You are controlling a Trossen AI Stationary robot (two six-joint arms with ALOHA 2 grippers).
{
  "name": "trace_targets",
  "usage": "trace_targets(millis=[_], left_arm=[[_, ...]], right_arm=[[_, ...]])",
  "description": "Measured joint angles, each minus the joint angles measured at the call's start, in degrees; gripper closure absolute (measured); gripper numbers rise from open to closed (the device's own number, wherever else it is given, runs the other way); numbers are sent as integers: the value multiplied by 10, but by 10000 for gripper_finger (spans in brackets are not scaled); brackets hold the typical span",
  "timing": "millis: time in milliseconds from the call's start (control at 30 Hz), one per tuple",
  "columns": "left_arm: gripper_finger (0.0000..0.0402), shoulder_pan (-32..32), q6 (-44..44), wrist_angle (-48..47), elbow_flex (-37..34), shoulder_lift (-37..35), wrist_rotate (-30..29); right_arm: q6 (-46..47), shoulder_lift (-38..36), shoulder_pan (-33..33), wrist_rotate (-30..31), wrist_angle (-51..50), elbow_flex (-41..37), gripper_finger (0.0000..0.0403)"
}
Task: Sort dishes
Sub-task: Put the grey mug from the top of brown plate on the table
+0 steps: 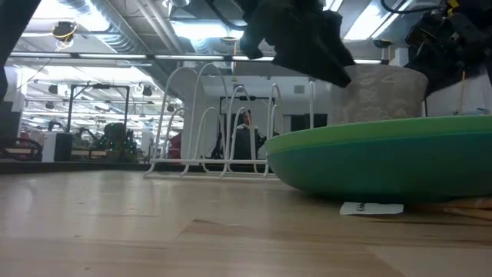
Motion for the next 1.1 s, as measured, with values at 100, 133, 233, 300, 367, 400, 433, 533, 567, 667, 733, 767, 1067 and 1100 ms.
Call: trace_targets(millis=[100, 133, 233, 300, 367, 400, 433, 533, 567, 667, 733, 767, 1067, 1100], left_arm=[[194, 0, 0, -14, 0, 0, 0], [194, 0, 0, -18, 0, 0, 0], [194, 0, 0, -24, 0, 0, 0], [194, 0, 2, -19, 0, 0, 0], [194, 0, 4, -14, 0, 0, 0], [194, 0, 6, -14, 0, 3, 0], [194, 0, 6, -13, 0, 5, 0], [194, 0, 11, -12, 0, 20, 7], [194, 0, 14, -13, 0, 23, 9], [201, 0, 37, -4, -1, 40, 10], [216, 0, 55, 3, -1, 50, 10], [226, 0, 62, 8, -1, 53, 10], [368, 2, 68, 45, -1, 59, -4], [382, 2, 68, 47, 1, 59, -8]], right_arm=[[0, 0, 0, 0, 0, 0, 258], [0, 0, 0, 0, 0, 0, 258], [0, 0, 0, 0, 0, 0, 258], [0, 0, 0, 0, 0, 0, 258], [0, 0, 0, 0, 0, 0, 258], [0, 0, 0, 0, 0, 0, 258], [0, 0, 0, 0, 0, 0, 258], [0, 0, 0, 0, 0, 0, 258], [0, 0, 0, 0, 0, 0, 258], [0, 0, 0, 0, 0, 0, 258], [0, 0, 0, 0, -1, 0, 258], [0, 0, 0, 0, -4, 0, 258], [0, 0, 0, 0, -14, 0, 258], [0, 0, 0, 0, -14, 0, 258]])
